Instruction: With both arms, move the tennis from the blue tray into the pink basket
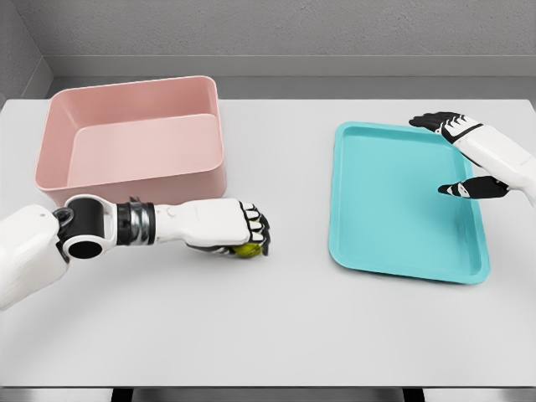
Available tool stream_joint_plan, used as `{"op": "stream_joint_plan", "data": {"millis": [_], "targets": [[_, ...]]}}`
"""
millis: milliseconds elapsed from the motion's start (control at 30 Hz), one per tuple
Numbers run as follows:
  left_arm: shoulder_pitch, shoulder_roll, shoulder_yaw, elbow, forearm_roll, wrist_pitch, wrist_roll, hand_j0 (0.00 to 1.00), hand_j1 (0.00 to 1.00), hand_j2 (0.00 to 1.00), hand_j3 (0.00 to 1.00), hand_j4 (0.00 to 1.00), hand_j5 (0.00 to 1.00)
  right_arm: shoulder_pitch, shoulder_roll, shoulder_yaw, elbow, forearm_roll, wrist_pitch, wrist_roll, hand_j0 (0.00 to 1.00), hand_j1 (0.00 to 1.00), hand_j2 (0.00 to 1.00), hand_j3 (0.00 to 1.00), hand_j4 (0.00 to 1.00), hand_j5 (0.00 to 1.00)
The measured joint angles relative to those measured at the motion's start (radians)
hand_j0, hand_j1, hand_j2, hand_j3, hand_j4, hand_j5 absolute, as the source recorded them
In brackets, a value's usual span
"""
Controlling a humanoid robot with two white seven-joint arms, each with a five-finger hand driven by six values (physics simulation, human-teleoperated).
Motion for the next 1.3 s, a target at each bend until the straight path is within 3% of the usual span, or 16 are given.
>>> {"op": "stream_joint_plan", "data": {"millis": [267,1300], "targets": [[-0.012,0.009,0.0,-0.014,0.02,-0.001,-0.002,0.59,0.59,0.59,0.59,0.59,0.59,0.0,-0.001,0.0,0.0,0.0,0.0,0.0,1.0,1.0,1.0,1.0,1.0,1.0],[-0.152,0.089,0.01,-0.047,0.094,-0.001,-0.002,0.59,0.59,0.59,0.59,0.59,0.59,0.002,0.0,-0.004,-0.003,-0.001,0.0,-0.001,1.0,1.0,1.0,1.0,1.0,1.0]]}}
